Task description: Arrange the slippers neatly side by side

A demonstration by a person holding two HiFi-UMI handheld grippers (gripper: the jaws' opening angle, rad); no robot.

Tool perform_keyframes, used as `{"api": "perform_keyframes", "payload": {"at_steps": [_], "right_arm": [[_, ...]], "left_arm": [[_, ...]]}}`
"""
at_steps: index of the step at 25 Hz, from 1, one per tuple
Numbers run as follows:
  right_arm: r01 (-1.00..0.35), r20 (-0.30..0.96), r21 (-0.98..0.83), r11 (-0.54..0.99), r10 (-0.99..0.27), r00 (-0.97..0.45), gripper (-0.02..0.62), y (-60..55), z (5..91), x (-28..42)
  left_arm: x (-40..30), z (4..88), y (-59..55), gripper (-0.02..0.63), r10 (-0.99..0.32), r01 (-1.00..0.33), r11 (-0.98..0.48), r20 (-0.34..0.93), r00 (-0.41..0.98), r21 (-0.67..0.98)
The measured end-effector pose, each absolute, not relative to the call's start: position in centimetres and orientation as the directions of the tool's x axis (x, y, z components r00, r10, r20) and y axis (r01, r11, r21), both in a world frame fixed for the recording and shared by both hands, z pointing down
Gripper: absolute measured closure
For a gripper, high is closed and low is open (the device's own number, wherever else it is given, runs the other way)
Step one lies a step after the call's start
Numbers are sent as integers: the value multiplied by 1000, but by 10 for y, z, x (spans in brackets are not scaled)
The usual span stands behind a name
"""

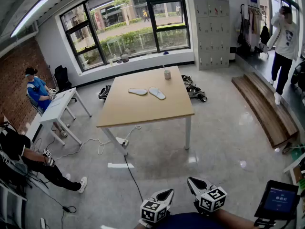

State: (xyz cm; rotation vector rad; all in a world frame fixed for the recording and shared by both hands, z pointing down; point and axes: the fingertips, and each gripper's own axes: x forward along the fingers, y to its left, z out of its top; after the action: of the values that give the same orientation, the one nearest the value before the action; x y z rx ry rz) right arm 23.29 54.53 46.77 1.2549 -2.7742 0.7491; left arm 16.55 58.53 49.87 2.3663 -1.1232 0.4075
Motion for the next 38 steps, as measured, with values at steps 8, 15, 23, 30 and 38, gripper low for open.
{"api": "perform_keyframes", "payload": {"at_steps": [8, 15, 23, 30, 38], "right_arm": [[-689, 214, -439, 577, -677, -704, 584, 537, 483, 234], [-683, 239, -436, 585, -657, -715, 584, 517, 491, 220], [-706, 275, -427, 564, -663, -696, 584, 469, 496, 197], [-740, 302, -404, 537, -685, -662, 584, 421, 494, 166], [-756, 340, -382, 532, -680, -650, 584, 377, 493, 113]], "left_arm": [[163, 514, 585, 601, -653, -812, -487, 483, 583, 321], [155, 527, 570, 601, -634, -806, -487, 498, 591, 337], [129, 531, 520, 601, -622, -795, -482, 495, 606, 368], [103, 526, 468, 601, -586, -754, -532, 475, 656, 386], [47, 526, 423, 601, -592, -741, -515, 448, 671, 430]]}}
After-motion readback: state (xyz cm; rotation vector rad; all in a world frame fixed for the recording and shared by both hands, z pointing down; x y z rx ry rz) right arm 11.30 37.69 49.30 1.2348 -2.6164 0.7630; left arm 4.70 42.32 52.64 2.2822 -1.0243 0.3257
